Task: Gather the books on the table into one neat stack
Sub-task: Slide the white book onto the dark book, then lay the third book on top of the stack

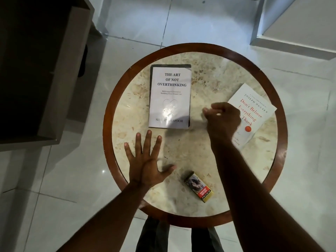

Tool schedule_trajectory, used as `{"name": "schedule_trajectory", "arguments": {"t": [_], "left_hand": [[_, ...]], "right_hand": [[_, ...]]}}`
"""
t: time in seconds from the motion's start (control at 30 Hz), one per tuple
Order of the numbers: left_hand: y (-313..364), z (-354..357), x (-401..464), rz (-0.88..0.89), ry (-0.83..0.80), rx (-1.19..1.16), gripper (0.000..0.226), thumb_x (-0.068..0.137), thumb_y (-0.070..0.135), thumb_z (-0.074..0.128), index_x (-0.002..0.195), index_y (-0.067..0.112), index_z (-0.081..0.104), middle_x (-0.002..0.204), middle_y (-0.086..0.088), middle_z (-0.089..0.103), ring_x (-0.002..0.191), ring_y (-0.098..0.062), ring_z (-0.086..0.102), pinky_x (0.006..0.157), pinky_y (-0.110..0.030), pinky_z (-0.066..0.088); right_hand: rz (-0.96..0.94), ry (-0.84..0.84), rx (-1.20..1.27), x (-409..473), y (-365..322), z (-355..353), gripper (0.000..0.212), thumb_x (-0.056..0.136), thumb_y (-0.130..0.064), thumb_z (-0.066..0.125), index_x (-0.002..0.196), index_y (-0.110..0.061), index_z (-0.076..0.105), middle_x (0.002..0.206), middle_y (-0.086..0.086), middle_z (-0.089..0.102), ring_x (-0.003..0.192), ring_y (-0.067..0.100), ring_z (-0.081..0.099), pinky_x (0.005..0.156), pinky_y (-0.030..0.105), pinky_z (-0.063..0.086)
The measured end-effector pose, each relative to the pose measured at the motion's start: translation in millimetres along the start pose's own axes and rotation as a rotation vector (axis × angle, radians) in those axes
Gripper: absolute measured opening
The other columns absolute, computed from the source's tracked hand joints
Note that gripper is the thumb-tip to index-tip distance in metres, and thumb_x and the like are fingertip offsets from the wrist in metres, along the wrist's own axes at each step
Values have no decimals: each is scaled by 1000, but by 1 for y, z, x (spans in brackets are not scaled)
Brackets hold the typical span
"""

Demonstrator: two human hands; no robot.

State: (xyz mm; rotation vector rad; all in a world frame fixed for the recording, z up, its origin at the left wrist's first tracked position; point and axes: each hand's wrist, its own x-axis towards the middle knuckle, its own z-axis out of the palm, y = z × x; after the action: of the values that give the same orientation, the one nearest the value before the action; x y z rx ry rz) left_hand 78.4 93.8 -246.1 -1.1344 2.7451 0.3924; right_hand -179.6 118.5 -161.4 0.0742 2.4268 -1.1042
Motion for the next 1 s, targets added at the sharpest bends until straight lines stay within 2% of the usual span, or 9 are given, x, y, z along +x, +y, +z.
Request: {"name": "schedule_trajectory", "arguments": {"t": [0.07,0.13,0.27,0.43,0.63,0.73,0.83,0.9,1.0], "left_hand": [[-7,1,-8,-17,-34,13,116,74,95,39,164,26,16,174,-11,7,158,-41,1,117,-75,1],[-7,1,-12,-26,-66,21,115,75,96,36,164,25,18,173,-12,8,158,-42,1,115,-77,4],[8,-8,-1,-12,-107,13,114,75,96,32,163,23,23,173,-13,11,157,-44,4,114,-80,8],[23,-18,18,1,-110,21,112,77,95,27,163,22,24,172,-15,12,156,-45,7,113,-81,9],[21,-11,13,17,-95,37,111,78,94,28,163,22,22,172,-15,11,157,-45,5,114,-80,8],[22,-8,13,15,-90,37,111,78,94,27,164,24,18,173,-15,10,157,-44,4,114,-78,6],[19,-5,10,19,-66,34,112,78,95,29,164,25,17,173,-13,7,158,-42,1,115,-76,3],[17,-4,8,22,-48,33,112,78,95,31,164,25,16,174,-12,5,158,-41,-1,116,-75,0],[18,-3,10,28,-14,29,111,78,94,34,164,27,13,174,-11,4,159,-40,0,117,-73,-1]], "right_hand": [[27,157,2,-12,20,-16,18,80,-19,79,96,-15,73,101,4,75,104,22,68,87,25,45],[74,229,-55,-18,36,-31,25,83,-15,76,108,-13,71,120,8,70,120,27,60,97,31,46],[124,206,-212,-11,45,-53,63,80,-19,83,136,-16,53,146,13,50,134,35,46,110,45,41],[151,228,-113,10,36,-65,100,75,-15,86,154,-24,26,155,15,34,139,36,45,110,55,44],[513,282,509,24,34,-81,72,84,1,77,144,-22,44,136,11,65,111,19,66,91,44,62],[465,154,576,27,24,-87,53,86,2,73,135,-11,56,116,17,71,101,29,72,75,37,66],[414,76,690,17,-3,-73,60,83,7,74,134,-17,55,106,9,70,94,20,71,57,25,61],[290,-20,613,4,-19,-52,60,81,11,73,133,-13,55,99,10,72,86,20,72,62,33,64],[104,-172,402,-15,-32,-24,59,77,11,74,130,-8,56,111,20,75,97,31,75,83,51,63]]}}
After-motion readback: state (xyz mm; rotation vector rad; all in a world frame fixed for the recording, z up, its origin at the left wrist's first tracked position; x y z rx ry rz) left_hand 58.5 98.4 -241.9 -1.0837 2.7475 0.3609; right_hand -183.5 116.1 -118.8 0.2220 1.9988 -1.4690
